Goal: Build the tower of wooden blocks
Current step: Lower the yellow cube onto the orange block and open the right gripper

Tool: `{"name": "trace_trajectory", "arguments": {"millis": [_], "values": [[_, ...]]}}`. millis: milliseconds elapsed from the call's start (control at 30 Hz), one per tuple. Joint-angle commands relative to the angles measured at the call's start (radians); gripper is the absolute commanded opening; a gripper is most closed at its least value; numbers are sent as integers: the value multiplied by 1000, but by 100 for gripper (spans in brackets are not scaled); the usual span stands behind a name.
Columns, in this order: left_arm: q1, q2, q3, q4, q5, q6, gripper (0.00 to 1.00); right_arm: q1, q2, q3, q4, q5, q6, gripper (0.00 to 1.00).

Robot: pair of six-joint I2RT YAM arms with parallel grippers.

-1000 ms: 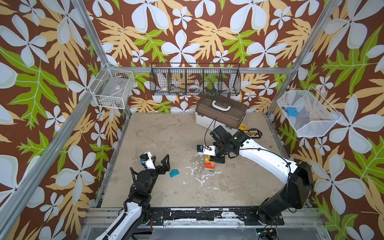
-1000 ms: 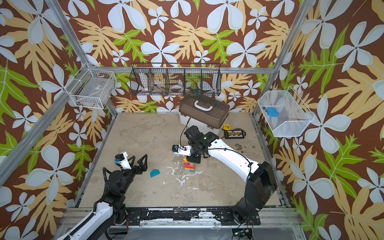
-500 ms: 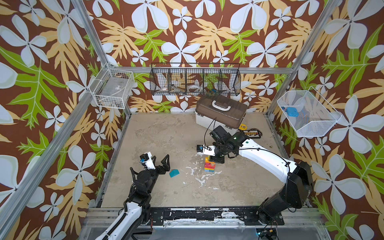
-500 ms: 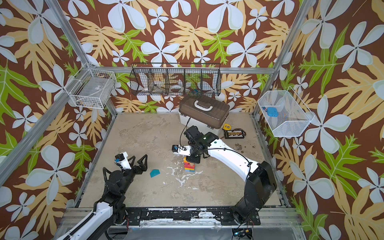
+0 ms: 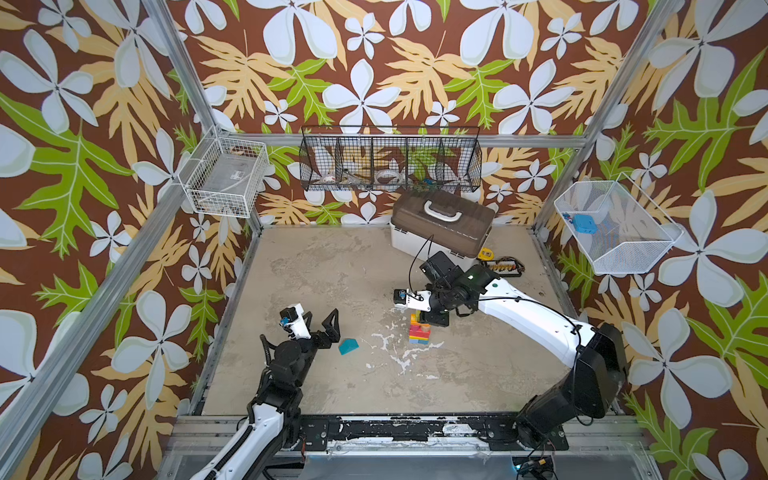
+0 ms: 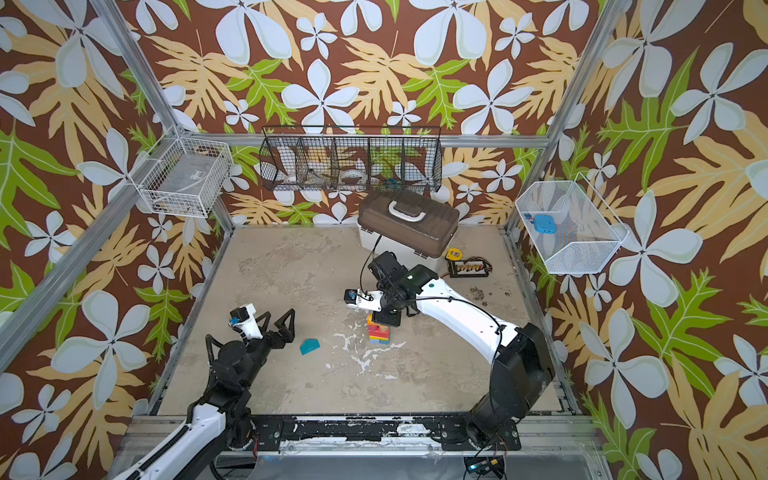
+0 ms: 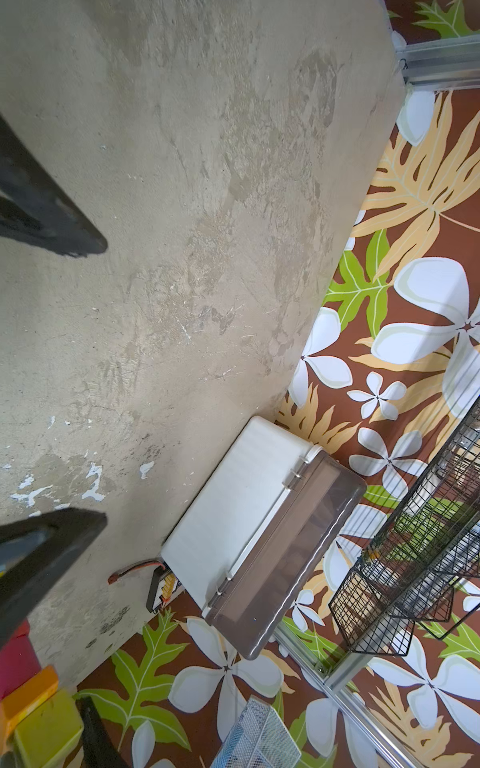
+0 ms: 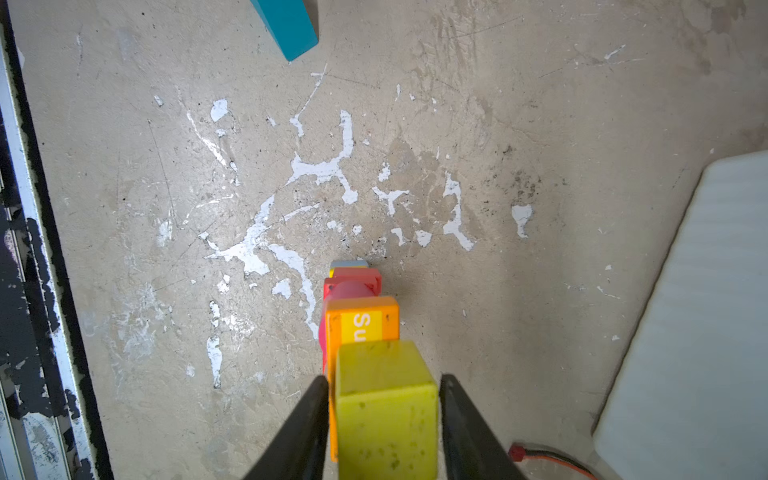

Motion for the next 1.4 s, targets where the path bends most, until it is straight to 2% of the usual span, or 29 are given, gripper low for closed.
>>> {"name": "trace_trajectory", "arguments": {"millis": [0, 300, 867, 1367], "values": [[0, -1, -11, 36, -8, 2, 96, -1, -12, -3, 10, 0, 13, 45], [-1, 1, -11, 36, -10, 1, 96, -2, -18, -9, 9, -5, 13, 42], [0, 3, -9, 35, -12, -2, 96, -1, -24, -26, 5, -4, 13, 30], [1, 4, -10, 34, -13, -3, 96, -1, -49, -56, 23, 13, 19, 30]]}}
